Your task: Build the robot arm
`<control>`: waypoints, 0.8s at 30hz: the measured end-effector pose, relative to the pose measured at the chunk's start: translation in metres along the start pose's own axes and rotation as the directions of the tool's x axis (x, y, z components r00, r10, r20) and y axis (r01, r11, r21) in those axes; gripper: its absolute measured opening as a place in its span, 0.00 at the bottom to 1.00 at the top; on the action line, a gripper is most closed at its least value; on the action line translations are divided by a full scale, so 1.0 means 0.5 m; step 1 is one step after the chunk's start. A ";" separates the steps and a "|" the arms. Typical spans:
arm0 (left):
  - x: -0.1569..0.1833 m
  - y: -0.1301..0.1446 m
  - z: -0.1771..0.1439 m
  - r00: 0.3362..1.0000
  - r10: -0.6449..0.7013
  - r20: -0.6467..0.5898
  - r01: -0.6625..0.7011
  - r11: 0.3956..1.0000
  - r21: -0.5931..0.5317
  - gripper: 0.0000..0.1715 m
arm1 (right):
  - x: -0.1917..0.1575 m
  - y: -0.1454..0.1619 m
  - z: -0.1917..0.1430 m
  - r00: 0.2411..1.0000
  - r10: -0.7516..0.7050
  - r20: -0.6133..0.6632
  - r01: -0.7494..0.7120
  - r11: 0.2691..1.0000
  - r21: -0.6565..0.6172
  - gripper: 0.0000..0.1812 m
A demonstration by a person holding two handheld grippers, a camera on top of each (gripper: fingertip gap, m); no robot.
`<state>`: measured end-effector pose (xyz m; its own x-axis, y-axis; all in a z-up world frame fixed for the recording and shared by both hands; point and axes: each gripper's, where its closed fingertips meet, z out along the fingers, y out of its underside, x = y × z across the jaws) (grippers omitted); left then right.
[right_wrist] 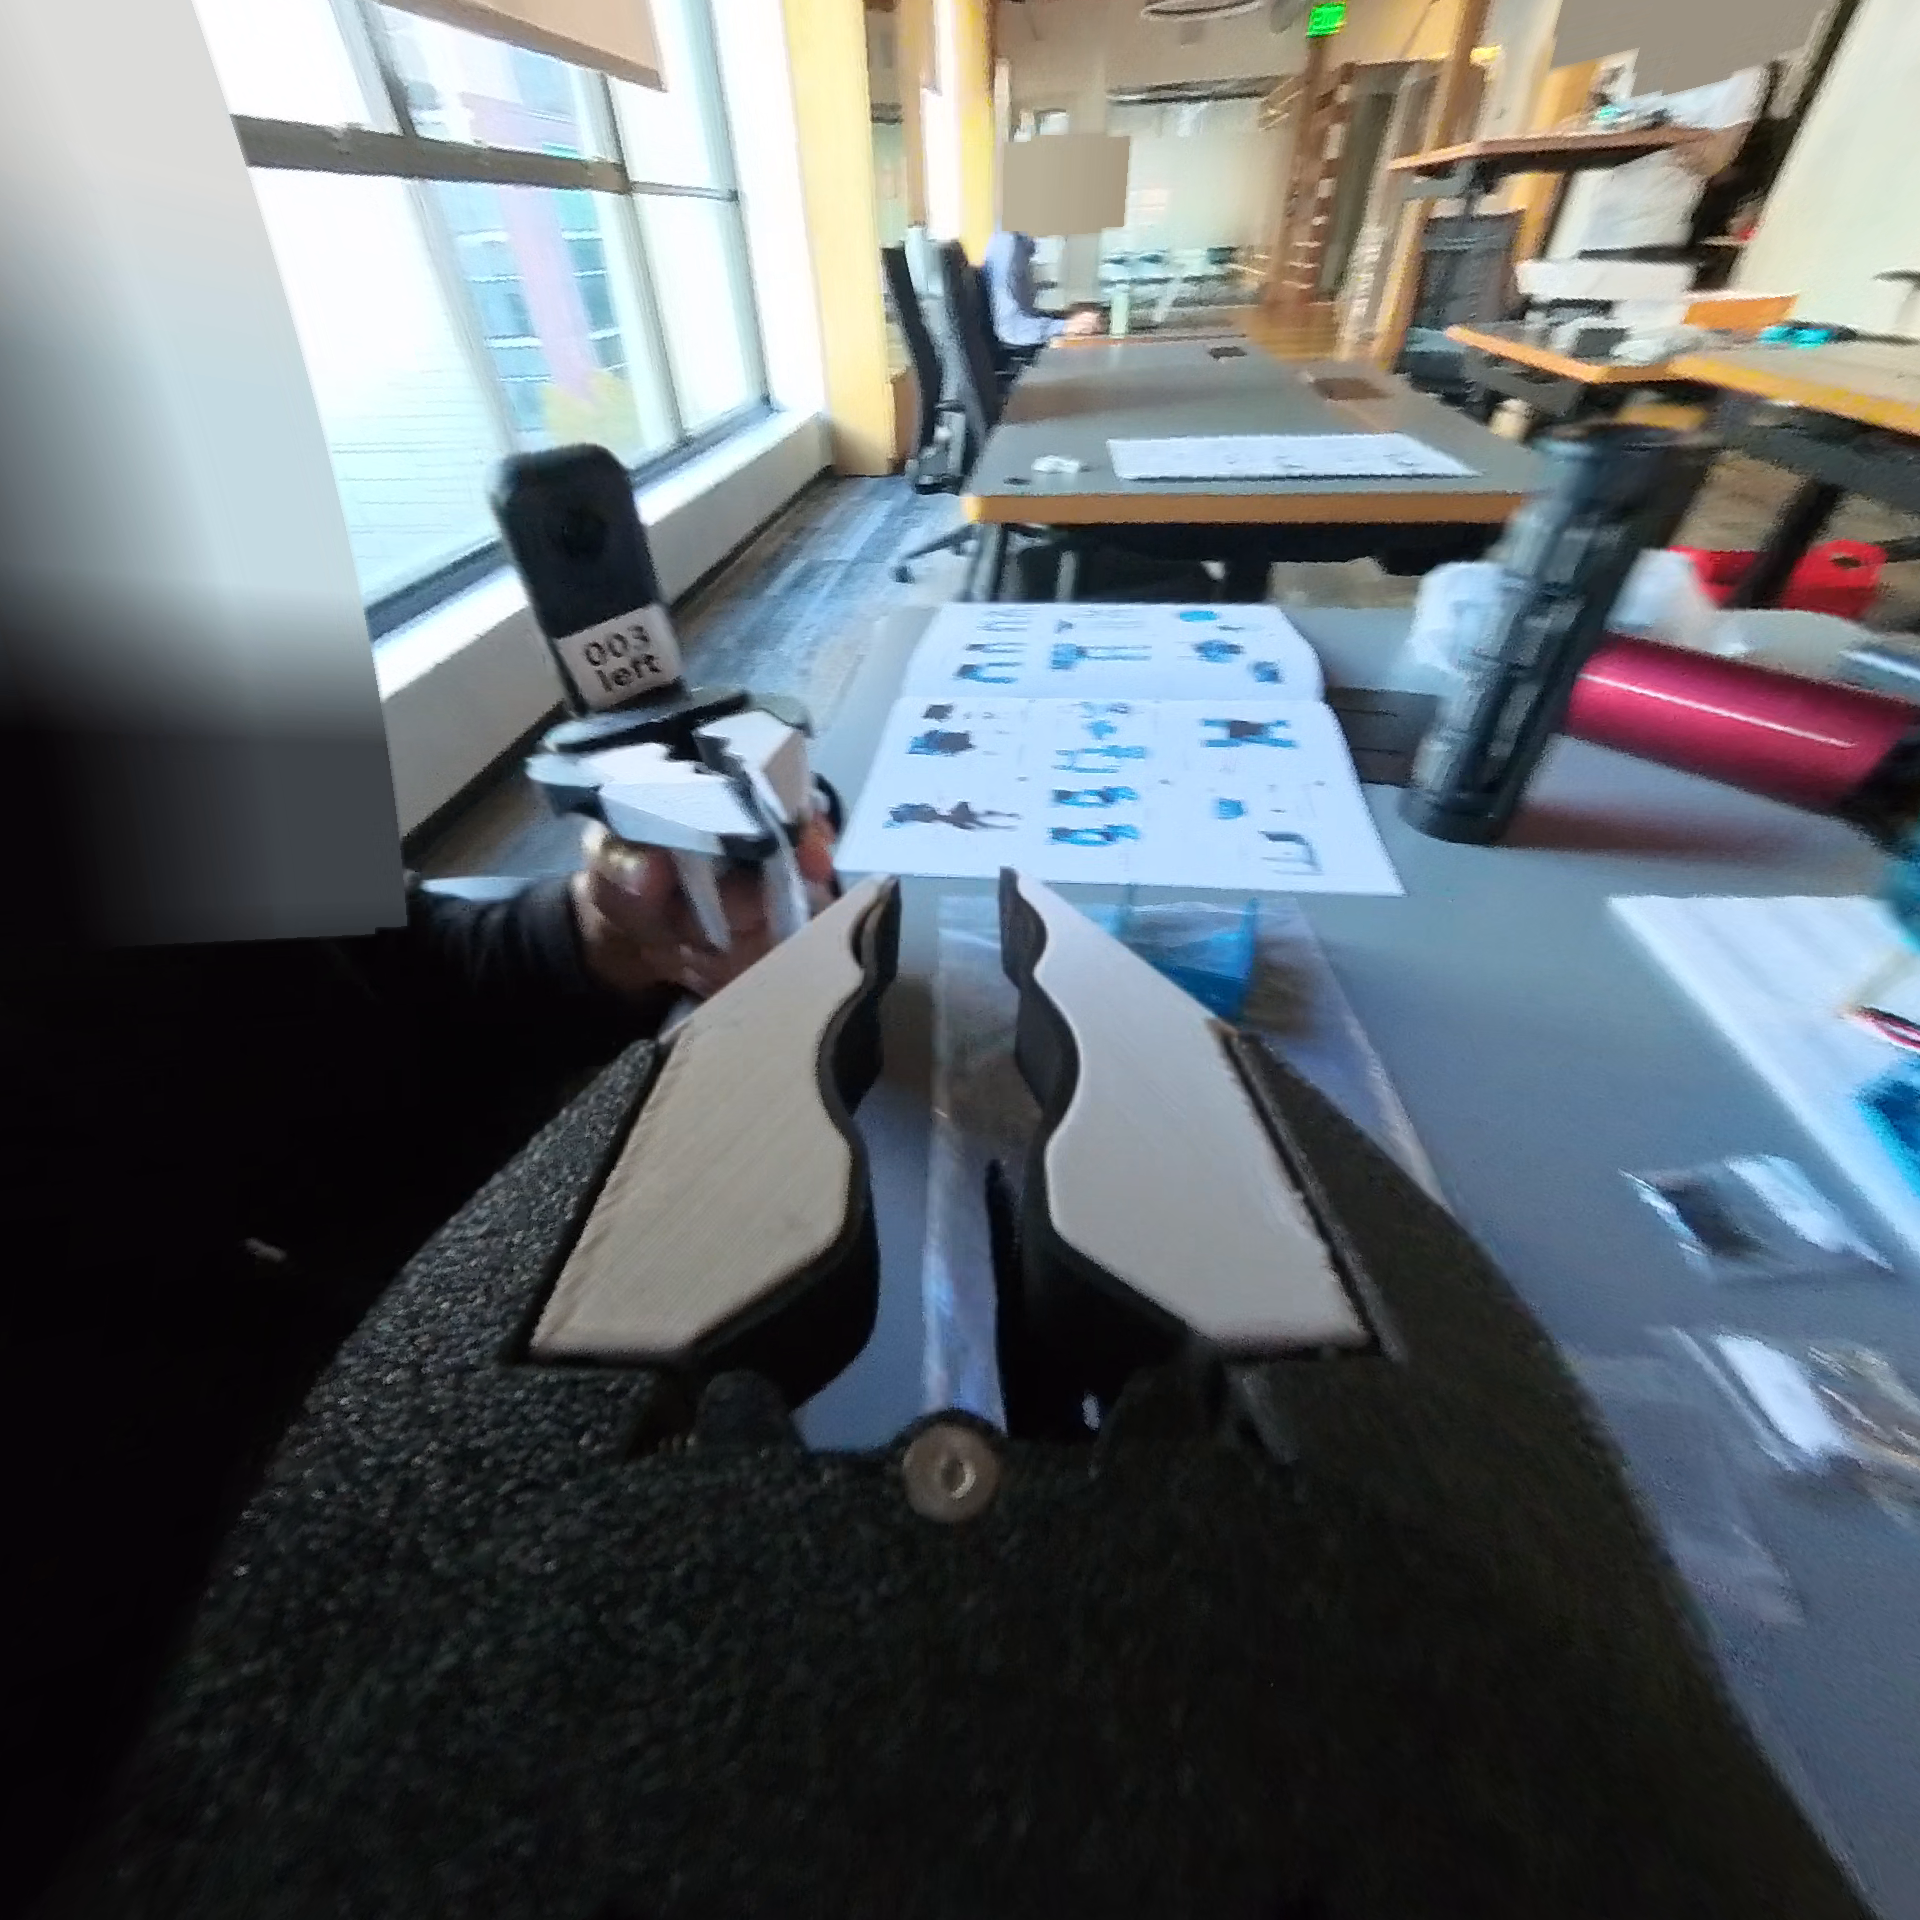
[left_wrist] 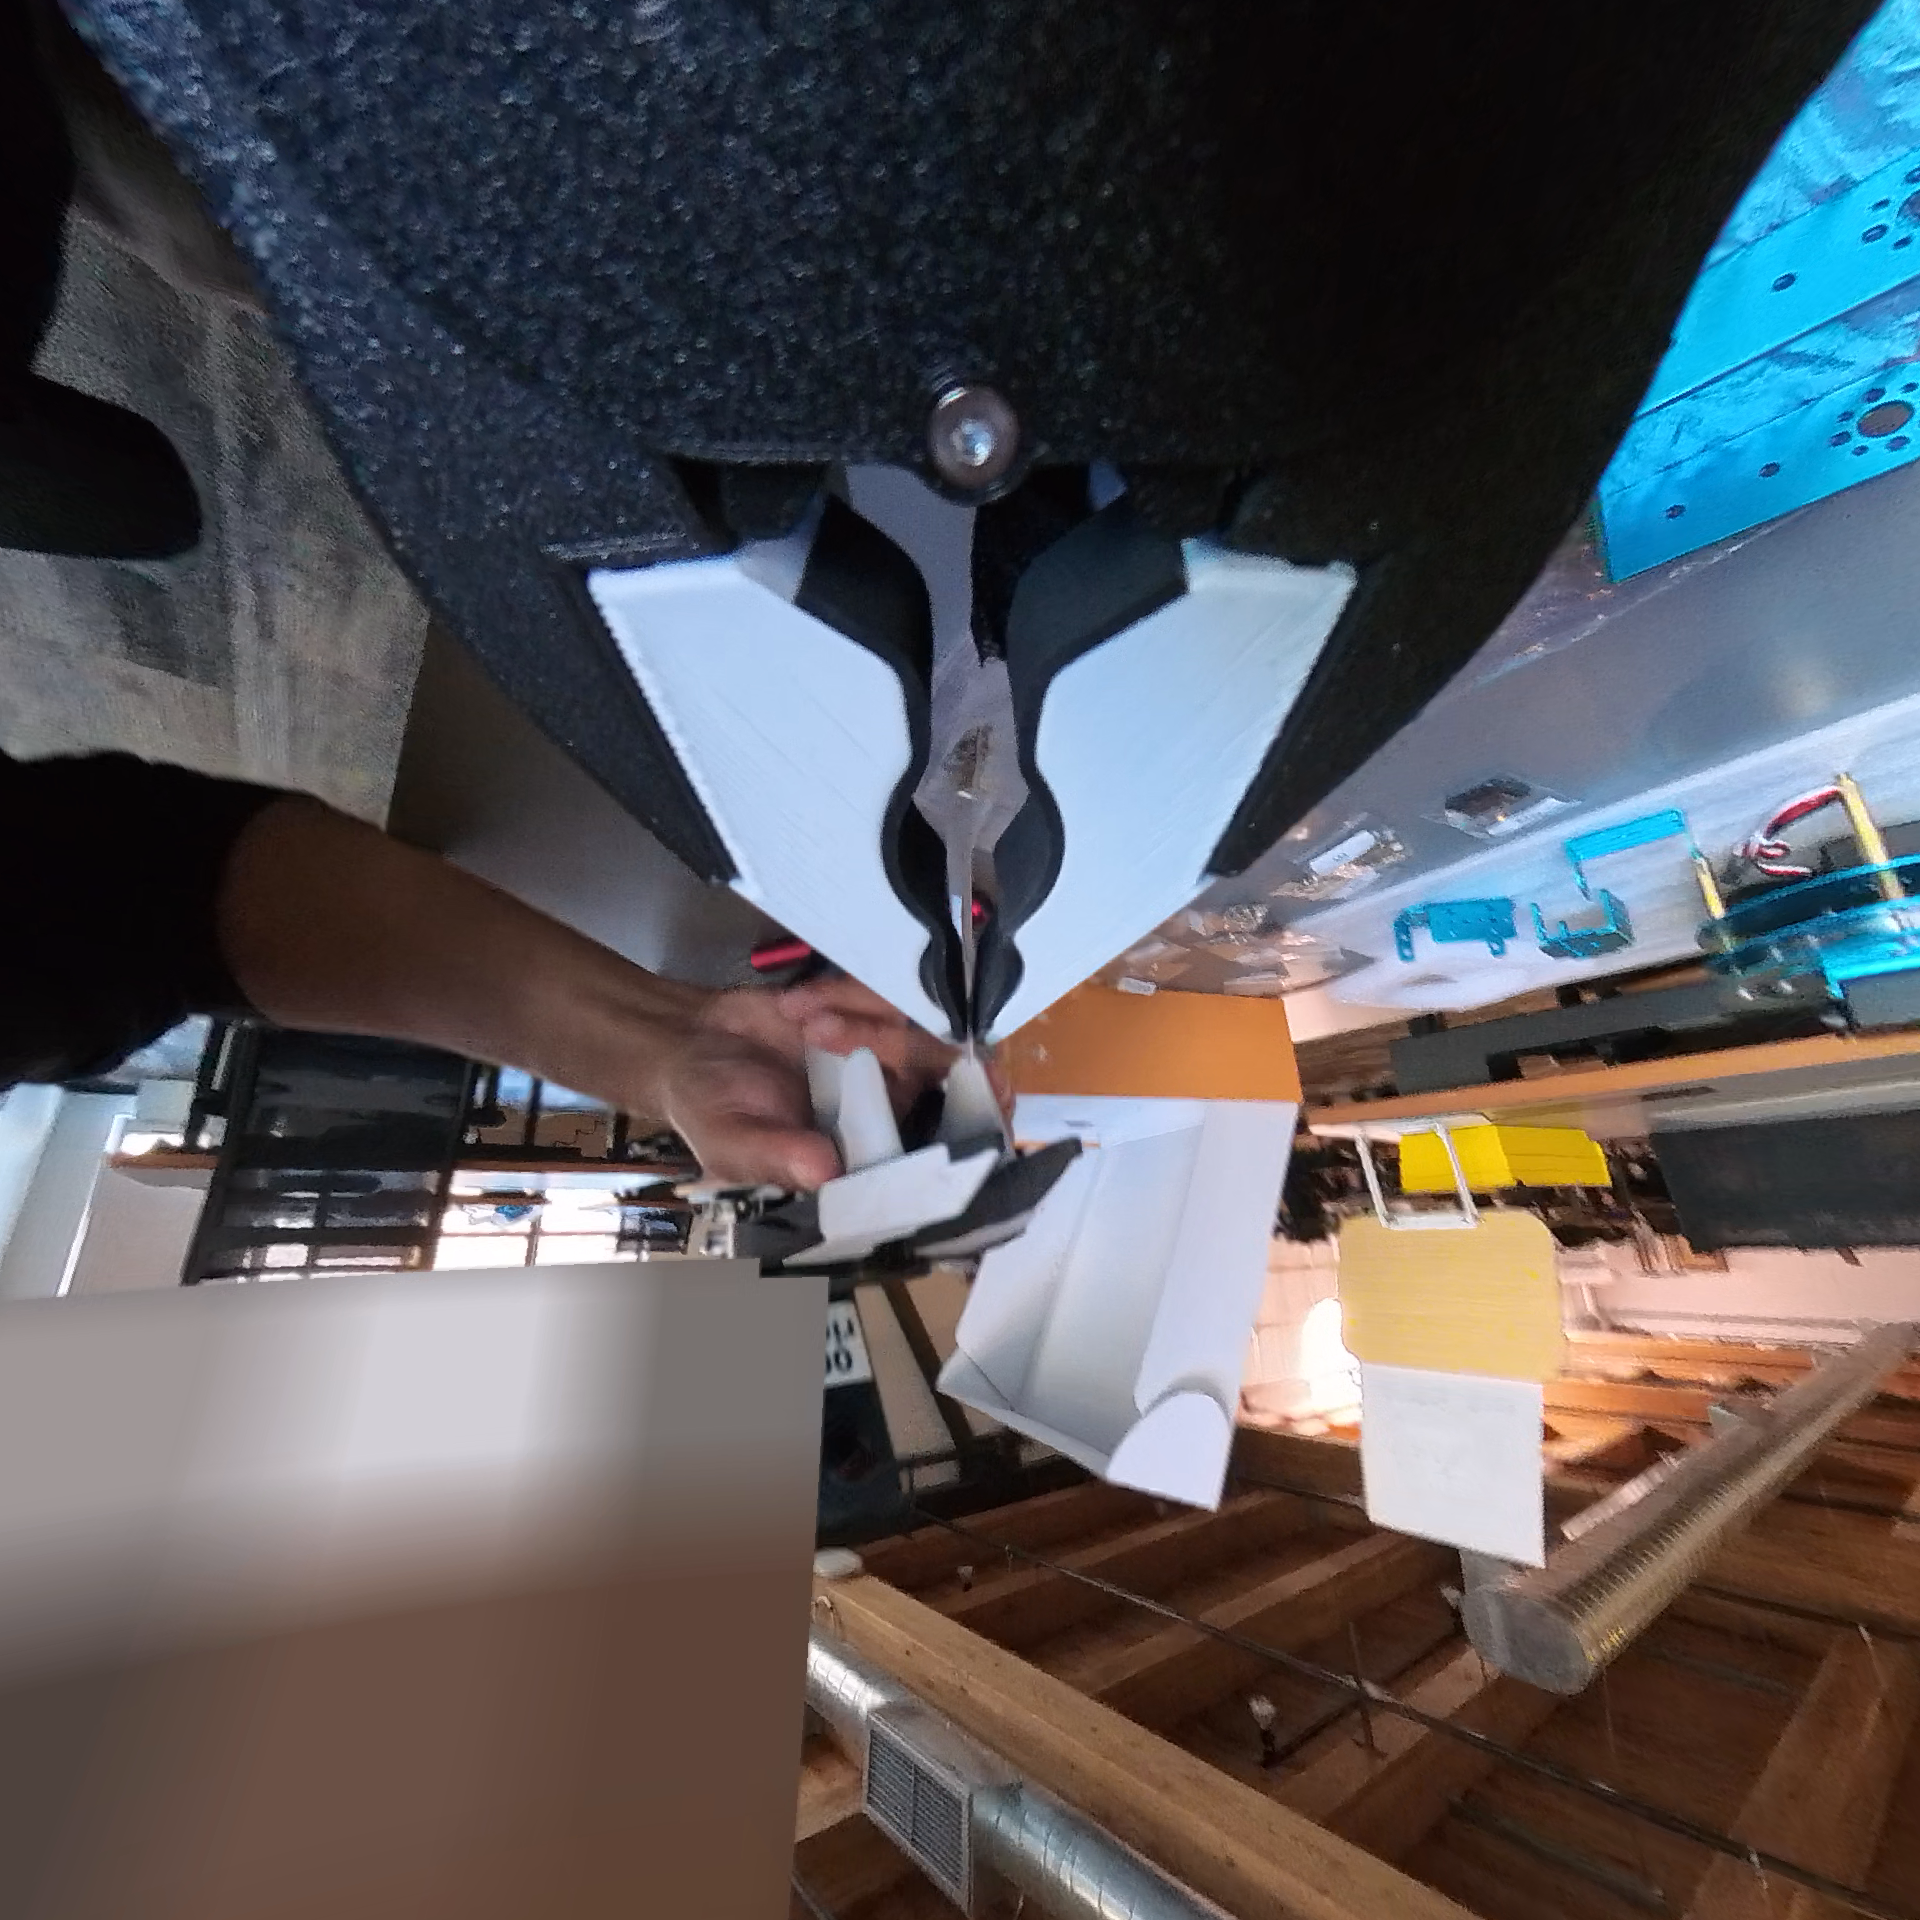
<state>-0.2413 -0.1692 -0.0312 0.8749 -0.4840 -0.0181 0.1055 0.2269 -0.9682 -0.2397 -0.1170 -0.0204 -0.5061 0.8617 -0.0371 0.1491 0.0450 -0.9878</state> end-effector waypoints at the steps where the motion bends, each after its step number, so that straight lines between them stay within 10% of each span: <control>1: -0.008 0.006 0.007 1.000 0.000 -0.006 0.000 0.999 -0.037 0.00 | 0.032 0.004 -0.031 0.998 -0.002 -0.055 0.000 0.999 -0.034 0.10; 6: -0.067 -0.033 0.056 0.990 0.139 -0.039 -0.144 0.973 -0.179 0.00 | 0.186 0.137 -0.286 0.928 -0.123 -0.353 -0.066 0.875 -0.479 0.19; 12: -0.129 0.005 0.189 0.952 0.237 -0.191 -0.289 0.901 -0.324 0.00 | 0.158 0.314 -0.407 0.926 -0.017 -0.377 -0.264 0.686 -0.678 0.24; 24: -0.076 0.109 0.237 0.921 0.223 -0.321 -0.324 0.895 -0.307 0.00 | 0.086 0.406 -0.531 0.914 0.025 -0.406 -0.404 -0.059 -0.913 0.18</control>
<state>-0.2130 -0.0383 -0.0538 0.6774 -0.6659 -0.3125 -0.3336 0.1005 -0.9373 -0.0058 0.0631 -0.1824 -0.1142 0.9935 0.0029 0.9710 0.1110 0.2117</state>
